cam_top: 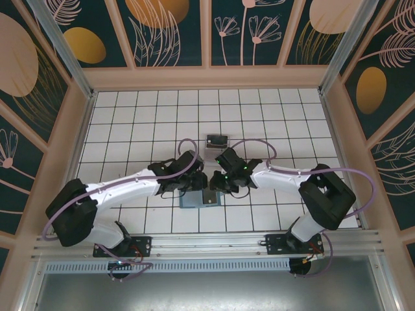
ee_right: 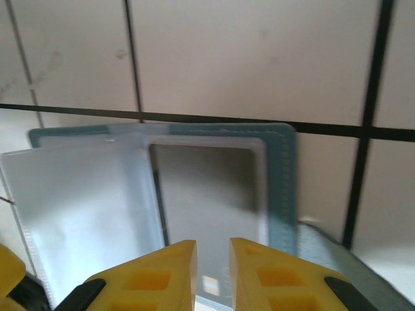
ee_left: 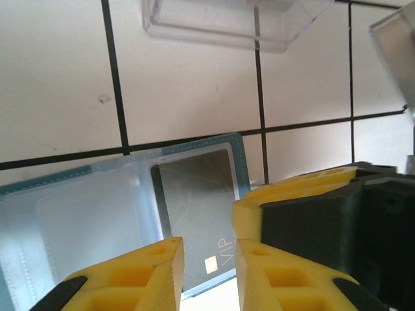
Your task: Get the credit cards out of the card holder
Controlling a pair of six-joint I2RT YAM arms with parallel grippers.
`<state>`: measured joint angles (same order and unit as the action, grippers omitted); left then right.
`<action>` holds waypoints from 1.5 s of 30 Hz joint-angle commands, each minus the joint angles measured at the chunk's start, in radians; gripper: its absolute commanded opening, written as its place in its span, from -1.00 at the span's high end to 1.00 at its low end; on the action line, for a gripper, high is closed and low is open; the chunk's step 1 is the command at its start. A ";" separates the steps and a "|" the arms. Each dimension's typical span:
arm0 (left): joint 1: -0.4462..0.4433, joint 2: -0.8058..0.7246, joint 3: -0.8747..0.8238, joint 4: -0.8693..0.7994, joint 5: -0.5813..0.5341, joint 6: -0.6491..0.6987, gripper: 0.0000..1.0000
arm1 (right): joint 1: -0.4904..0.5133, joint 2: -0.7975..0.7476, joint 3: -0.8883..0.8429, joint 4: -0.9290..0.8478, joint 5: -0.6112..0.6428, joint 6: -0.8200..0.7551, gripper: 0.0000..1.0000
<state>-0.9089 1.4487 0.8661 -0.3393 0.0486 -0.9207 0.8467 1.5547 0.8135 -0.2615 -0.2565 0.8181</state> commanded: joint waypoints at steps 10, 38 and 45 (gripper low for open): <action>0.001 0.132 0.021 0.026 0.053 -0.023 0.44 | -0.008 0.032 -0.020 -0.044 0.050 -0.030 0.57; 0.001 0.184 -0.037 0.041 0.010 -0.032 0.64 | 0.010 0.041 0.011 -0.012 0.009 -0.024 0.60; 0.001 0.179 -0.039 0.032 0.002 -0.034 0.66 | 0.014 0.025 0.058 -0.132 0.133 -0.020 0.53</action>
<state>-0.9089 1.6222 0.8394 -0.3019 0.0696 -0.9470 0.8532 1.5925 0.8261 -0.3161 -0.2066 0.7937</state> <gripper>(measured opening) 0.174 0.231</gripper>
